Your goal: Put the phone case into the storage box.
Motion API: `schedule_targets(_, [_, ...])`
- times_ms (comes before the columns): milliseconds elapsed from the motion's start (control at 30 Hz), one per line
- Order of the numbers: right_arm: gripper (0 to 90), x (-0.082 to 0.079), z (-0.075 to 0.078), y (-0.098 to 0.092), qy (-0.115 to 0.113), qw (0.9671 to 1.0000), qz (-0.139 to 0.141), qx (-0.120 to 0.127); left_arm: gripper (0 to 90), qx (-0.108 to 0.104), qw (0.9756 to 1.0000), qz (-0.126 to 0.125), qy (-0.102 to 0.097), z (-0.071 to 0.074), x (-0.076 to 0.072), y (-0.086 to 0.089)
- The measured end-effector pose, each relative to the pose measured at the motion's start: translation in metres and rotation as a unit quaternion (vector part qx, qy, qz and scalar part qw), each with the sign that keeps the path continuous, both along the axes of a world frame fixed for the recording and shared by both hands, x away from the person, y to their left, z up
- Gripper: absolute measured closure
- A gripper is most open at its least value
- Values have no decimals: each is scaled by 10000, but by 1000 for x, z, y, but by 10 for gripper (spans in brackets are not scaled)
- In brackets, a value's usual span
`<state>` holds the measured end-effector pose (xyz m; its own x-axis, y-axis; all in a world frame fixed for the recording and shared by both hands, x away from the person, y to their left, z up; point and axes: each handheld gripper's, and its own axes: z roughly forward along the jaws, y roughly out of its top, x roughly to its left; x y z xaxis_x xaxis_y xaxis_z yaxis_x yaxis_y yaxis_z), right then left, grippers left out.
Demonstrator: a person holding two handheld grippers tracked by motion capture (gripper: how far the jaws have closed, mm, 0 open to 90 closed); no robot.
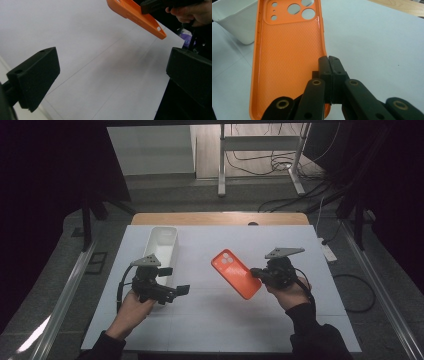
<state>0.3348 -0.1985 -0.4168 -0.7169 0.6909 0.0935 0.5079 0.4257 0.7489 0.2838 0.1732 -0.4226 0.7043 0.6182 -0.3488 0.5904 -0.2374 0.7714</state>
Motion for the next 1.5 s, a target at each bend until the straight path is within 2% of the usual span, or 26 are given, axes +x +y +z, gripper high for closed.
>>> schedule_targets(433, [892, -3, 3, 4, -79, 10000, 32, 24, 0, -250, 9995, -136, 142, 1, 13, -12])
schedule_targets(500, [892, -3, 4, 5, -98, 9999, 60, 24, 0, -363, 9991, -117, 208, 0, 15, -14])
schedule_targets(633, [892, -4, 4, 7, -122, 9999, 70, 27, 0, -453, 9985, -140, 267, 0, 19, -17])
schedule_targets(967, [893, -7, 6, 12, -209, 9997, 118, 40, 0, -554, 9972, -202, 459, -3, 27, -31])
schedule_targets(1133, [892, -9, 6, 15, -229, 9996, 137, 37, 0, -594, 9967, -228, 493, -5, 29, -36])
schedule_targets(1500, [892, -12, 6, 20, -285, 9994, 199, 58, 0, -757, 9940, -319, 718, -11, 36, -51])
